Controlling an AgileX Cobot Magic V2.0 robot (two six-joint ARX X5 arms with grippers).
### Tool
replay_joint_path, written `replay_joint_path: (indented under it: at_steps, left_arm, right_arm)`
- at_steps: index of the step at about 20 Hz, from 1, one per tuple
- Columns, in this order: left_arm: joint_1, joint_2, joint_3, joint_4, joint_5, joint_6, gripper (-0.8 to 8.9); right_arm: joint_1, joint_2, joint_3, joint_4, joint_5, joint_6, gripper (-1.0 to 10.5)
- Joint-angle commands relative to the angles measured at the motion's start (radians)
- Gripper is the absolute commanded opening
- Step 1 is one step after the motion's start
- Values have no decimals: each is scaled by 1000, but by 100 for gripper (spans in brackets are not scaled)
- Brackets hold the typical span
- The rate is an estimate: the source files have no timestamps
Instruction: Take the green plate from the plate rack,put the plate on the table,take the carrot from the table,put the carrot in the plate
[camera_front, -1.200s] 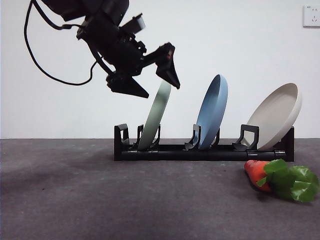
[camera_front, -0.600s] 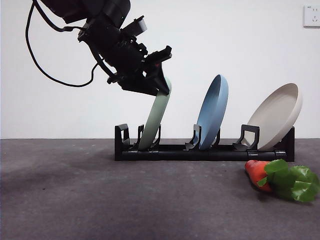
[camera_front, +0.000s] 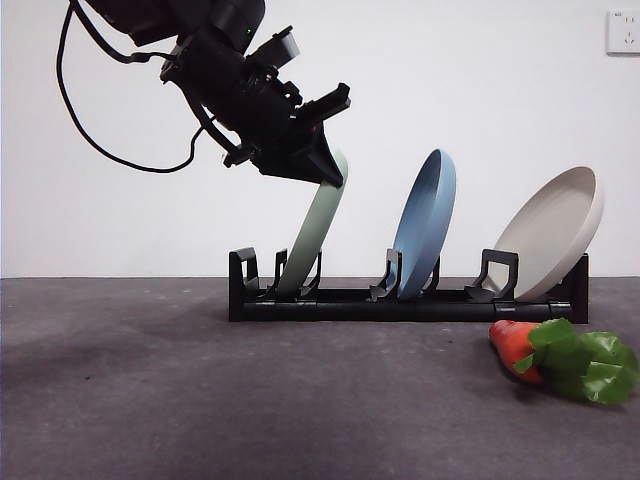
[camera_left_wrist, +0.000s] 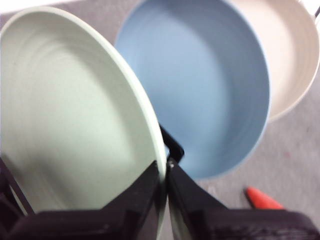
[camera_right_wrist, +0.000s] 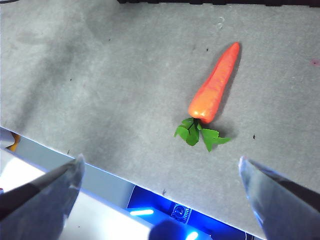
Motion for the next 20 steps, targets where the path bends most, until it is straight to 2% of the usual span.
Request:
replay_joint_path:
  at_steps: [1,6,11,13,16,18,20]
  left_arm:
    - [21,-32,-2,46,-3,-22,-8]
    - [34,-100,-2,52,30,-24,-8]
    - [32,-223,-2,0,128,-22,-8]
    - [29,-299,-2,-122,142,5,-8]
    - [6,-417,-2,-387,143,131,-7]
    - [-25,-488,-2,-589,96,224,-6]
    - [-92,-524,-2,-769,-4,309,-6]
  right_arm:
    - [2,0,3,3,2,6,625]
    - [3,0,3,5,2,6,625]
    - [3,0,3,7,2,6,625]
    - [3,0,3,8,2,6,625]
    - [2,0,3,10,2,6,625]
    - [2,5,3,10,5,6,625]
    - [2,15,3,12,5,8,625]
